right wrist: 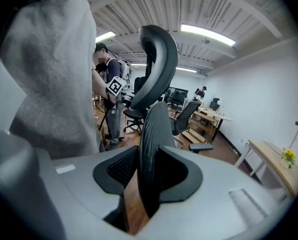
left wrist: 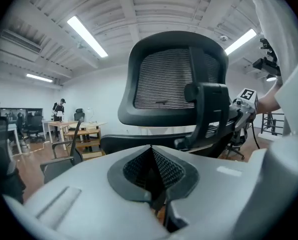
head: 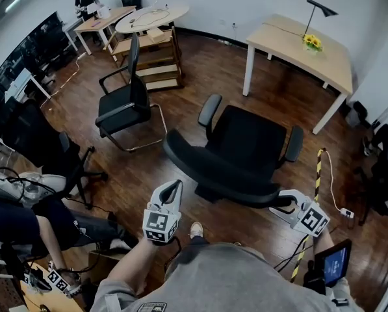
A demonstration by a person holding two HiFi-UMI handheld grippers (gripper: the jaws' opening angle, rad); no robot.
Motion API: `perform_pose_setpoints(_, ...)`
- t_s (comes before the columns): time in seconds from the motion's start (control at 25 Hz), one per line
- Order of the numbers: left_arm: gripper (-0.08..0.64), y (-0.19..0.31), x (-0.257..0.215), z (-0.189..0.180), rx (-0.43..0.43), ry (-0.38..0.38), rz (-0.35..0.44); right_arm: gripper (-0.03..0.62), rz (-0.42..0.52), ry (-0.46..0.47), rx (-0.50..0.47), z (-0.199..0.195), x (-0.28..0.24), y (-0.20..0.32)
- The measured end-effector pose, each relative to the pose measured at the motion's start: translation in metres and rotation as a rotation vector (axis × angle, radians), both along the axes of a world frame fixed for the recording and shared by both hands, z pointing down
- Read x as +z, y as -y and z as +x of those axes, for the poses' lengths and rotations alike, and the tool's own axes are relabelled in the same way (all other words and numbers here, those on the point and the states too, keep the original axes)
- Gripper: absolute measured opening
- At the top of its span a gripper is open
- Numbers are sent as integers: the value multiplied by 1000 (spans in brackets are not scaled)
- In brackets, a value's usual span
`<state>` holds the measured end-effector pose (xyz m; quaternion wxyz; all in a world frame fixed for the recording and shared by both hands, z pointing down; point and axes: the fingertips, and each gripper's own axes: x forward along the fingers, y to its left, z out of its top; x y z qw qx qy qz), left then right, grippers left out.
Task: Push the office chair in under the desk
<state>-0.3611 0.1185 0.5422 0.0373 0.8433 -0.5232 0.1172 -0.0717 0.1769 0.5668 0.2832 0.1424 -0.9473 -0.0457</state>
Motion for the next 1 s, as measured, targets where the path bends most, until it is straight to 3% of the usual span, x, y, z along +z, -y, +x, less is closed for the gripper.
perform_pose_setpoints(0.44,0,97,-18,-64,200,177,91,140,-48,-51,95,-10,2,0)
perform_pose_setpoints(0.84,0,124,-6,-64,380,295,93,141,-64,-60,126,-27,4,-1)
perform_pose_setpoints(1.0,15,128,-6,-63,509,384,104,141,-69,-67,133,-28,5,-2)
